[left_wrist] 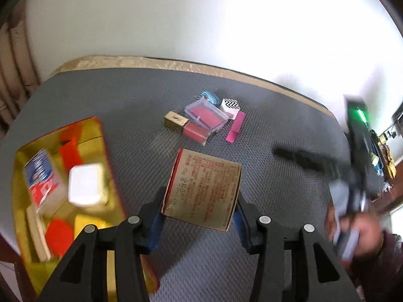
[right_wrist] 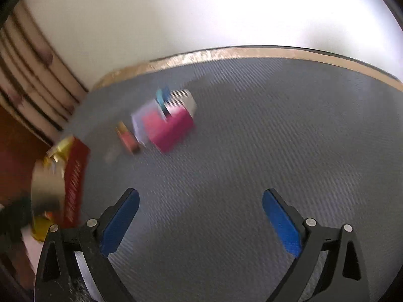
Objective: Organize rigid objects
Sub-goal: 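Grasp the brown paper box with the left gripper and lift it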
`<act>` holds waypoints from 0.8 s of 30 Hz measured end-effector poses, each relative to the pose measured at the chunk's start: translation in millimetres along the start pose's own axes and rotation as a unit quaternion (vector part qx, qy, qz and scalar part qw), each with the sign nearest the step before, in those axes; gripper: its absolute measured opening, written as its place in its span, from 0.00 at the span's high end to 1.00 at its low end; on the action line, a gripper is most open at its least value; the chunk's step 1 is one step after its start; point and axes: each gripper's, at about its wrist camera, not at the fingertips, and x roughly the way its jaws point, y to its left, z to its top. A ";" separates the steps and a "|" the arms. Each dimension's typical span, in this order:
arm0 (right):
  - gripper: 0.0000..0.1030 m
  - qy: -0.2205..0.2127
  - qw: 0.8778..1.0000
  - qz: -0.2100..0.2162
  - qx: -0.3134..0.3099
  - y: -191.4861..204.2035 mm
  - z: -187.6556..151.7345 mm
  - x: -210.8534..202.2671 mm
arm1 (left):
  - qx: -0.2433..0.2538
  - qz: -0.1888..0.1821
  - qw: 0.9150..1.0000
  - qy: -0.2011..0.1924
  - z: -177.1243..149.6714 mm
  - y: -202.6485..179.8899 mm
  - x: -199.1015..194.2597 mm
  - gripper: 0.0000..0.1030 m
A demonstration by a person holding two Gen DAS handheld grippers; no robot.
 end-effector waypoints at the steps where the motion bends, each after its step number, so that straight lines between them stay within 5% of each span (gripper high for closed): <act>1: 0.16 0.000 1.000 -0.002 0.004 2.5 8.9 2.8 | -0.005 -0.001 1.000 -0.001 -5.7 3.6 -6.7 0.52; 5: 0.49 0.019 0.999 -0.002 0.039 6.2 41.0 24.3 | -0.044 0.003 0.999 -0.005 -23.7 26.6 -30.9 0.52; 20: 0.61 0.090 0.993 -0.020 0.068 25.0 61.5 83.4 | -0.072 0.028 0.997 -0.021 -42.6 69.5 -54.4 0.51; 24: 0.84 0.102 0.992 -0.028 0.064 24.5 61.0 90.6 | -0.078 0.028 0.996 -0.018 -41.9 74.1 -51.9 0.51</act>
